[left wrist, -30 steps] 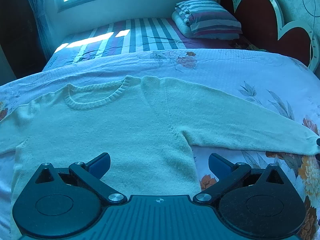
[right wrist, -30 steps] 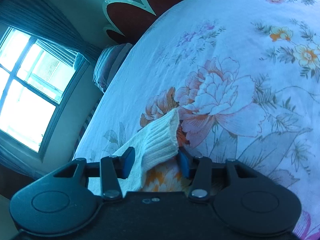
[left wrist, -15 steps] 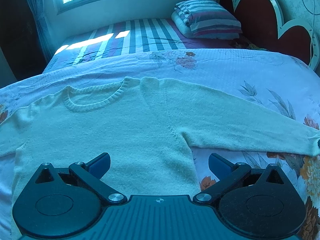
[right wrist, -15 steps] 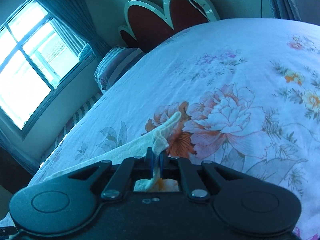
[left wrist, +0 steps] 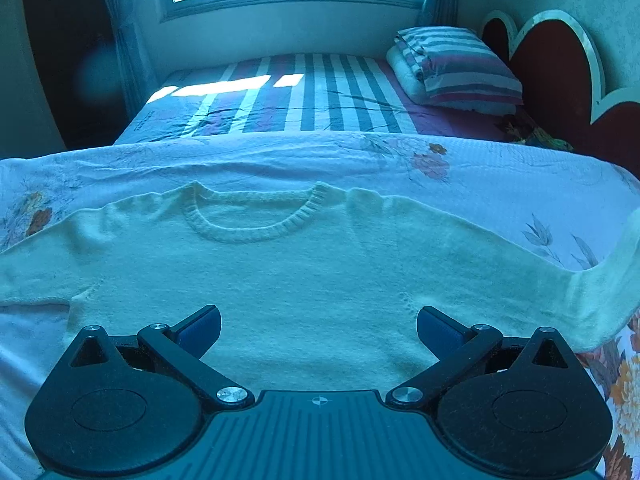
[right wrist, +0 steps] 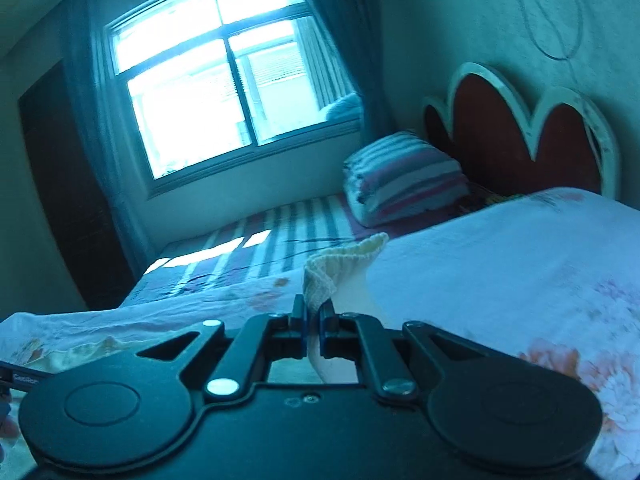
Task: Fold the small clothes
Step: 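Lift the cuff with the right tool and carry it across the sweater body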
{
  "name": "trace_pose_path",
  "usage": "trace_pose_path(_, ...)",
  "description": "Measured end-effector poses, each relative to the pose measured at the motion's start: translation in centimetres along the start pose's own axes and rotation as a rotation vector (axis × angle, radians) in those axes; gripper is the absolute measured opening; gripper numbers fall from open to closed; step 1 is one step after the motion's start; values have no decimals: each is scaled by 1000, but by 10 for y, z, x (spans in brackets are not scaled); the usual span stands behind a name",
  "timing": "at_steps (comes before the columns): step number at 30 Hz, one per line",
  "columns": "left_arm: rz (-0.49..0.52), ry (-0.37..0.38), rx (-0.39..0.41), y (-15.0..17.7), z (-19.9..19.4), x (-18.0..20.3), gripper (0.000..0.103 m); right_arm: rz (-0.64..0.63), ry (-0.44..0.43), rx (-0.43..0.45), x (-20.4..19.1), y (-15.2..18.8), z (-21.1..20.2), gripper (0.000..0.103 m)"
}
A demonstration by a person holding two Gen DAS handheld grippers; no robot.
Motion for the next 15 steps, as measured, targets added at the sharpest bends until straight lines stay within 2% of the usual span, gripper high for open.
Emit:
trace_pose_path(4, -43, -22, 7, 2, -1, -38, 103, -70, -107, -43, -64, -5, 31, 7)
trace_pose_path(9, -66, -77, 8, 11, 9, -87, 103, -144, -180, -101, -136, 10, 68, 7)
trace_pose_path(15, -91, -140, -23, 25, 38, -145, 103, -220, -238, -198, -210, 54, 113, 7)
Point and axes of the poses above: each gripper's, at about its wrist camera, not at the fingertips, and z roughly the way its jaws point, x to its right, y to its underside, the point moved 5 cm from there along z, roughly the way its jaws point, and after that the axes turned 9 degrees about z, right-handed, at the moved point
